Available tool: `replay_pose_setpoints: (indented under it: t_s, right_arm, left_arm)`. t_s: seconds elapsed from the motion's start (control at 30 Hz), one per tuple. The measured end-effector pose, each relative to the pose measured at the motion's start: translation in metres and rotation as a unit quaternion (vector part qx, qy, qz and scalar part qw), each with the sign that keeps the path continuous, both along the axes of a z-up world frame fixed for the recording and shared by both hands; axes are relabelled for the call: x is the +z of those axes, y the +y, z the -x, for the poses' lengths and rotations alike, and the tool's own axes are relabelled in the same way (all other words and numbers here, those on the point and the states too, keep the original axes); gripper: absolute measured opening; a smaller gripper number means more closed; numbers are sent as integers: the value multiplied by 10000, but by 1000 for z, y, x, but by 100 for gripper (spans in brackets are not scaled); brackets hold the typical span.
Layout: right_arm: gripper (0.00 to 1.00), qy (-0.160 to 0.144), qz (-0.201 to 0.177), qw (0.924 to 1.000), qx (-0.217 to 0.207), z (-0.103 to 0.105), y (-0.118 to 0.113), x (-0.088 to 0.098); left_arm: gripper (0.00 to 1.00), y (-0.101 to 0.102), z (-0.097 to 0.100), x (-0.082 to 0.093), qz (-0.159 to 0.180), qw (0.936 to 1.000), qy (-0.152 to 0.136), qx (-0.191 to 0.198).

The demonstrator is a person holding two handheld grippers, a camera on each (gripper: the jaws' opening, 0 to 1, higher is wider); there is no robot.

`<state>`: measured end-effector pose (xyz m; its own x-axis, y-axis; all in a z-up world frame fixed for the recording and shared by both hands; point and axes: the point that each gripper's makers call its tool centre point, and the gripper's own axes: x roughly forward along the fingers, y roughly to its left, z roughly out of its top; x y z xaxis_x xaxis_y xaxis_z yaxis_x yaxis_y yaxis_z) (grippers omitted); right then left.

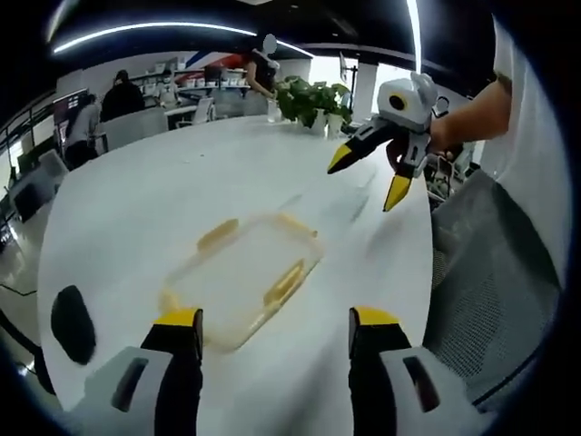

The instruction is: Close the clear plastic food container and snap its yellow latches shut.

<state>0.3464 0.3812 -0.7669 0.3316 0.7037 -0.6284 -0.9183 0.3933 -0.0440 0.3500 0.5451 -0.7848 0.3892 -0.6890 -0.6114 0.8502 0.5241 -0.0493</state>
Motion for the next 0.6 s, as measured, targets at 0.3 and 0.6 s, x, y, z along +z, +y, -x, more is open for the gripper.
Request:
replay_pose_setpoints:
  t_s: [0.3,0.6]
  right_arm:
    - [56,-63,142,9997,162,-11,5,-3]
    - [54,-77,258,9991,316,-21,13,-10]
  left_arm:
    - [61,9,-9,-1,-215,9996,-36,-204]
    - [58,16,-24,-5,-398,9984,-56,-387]
